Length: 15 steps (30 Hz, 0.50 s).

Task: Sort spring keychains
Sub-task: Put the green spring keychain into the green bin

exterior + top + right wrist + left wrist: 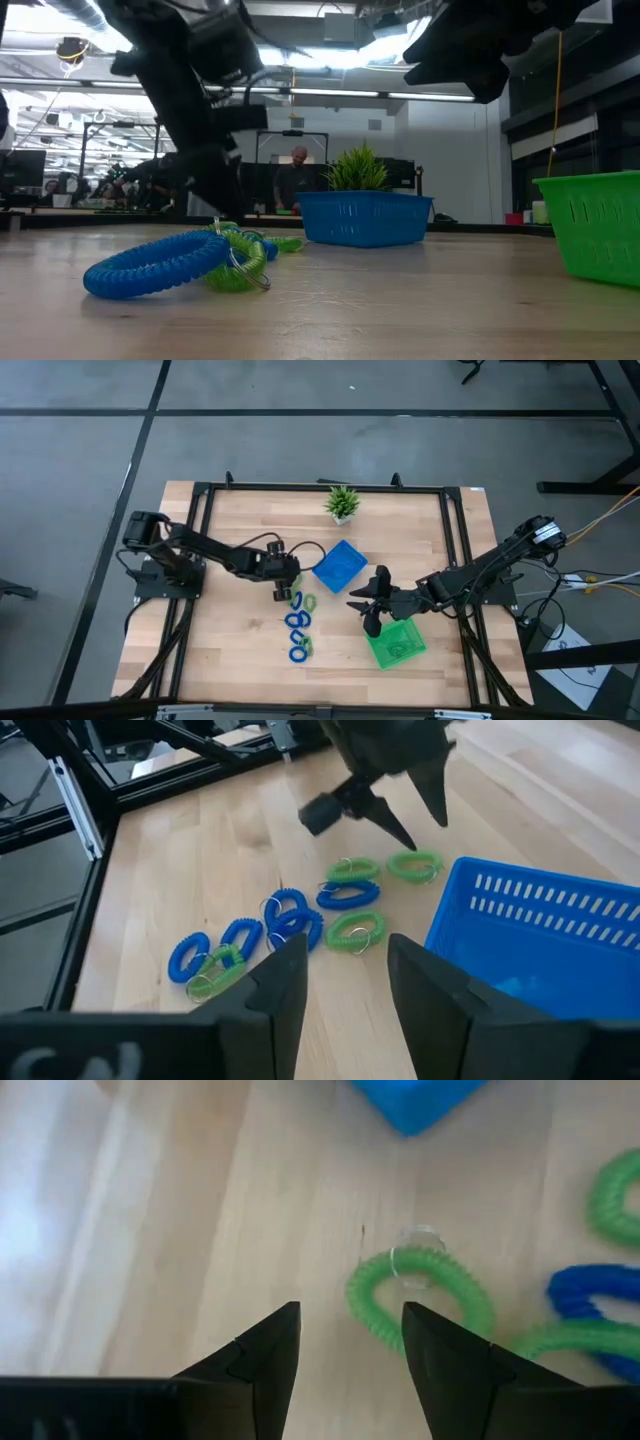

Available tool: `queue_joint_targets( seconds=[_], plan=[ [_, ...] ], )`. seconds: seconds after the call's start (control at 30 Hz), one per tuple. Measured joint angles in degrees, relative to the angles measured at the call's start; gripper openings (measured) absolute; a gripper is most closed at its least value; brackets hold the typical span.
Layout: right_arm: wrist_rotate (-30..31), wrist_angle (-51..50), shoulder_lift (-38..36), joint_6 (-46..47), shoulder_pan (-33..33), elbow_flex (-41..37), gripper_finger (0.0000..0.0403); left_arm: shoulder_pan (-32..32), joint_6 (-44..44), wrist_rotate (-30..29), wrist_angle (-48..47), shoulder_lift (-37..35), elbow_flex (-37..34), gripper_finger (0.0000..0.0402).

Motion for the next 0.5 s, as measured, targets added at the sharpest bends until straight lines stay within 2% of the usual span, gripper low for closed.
queue_joint_targets(
  seconds=[0.27,0.5],
  plan=[
    [0.0,0.1,0.0,1.8,0.0,0.0,0.0140,1.7,-0.4,3.6,2.9,3.4,0.1,0.0173],
    [0.0,0.1,0.0,2.9,0.0,0.0,0.0140,2.0,-1.6,6.3,2.8,3.4,0.1,0.0173]
  ],
)
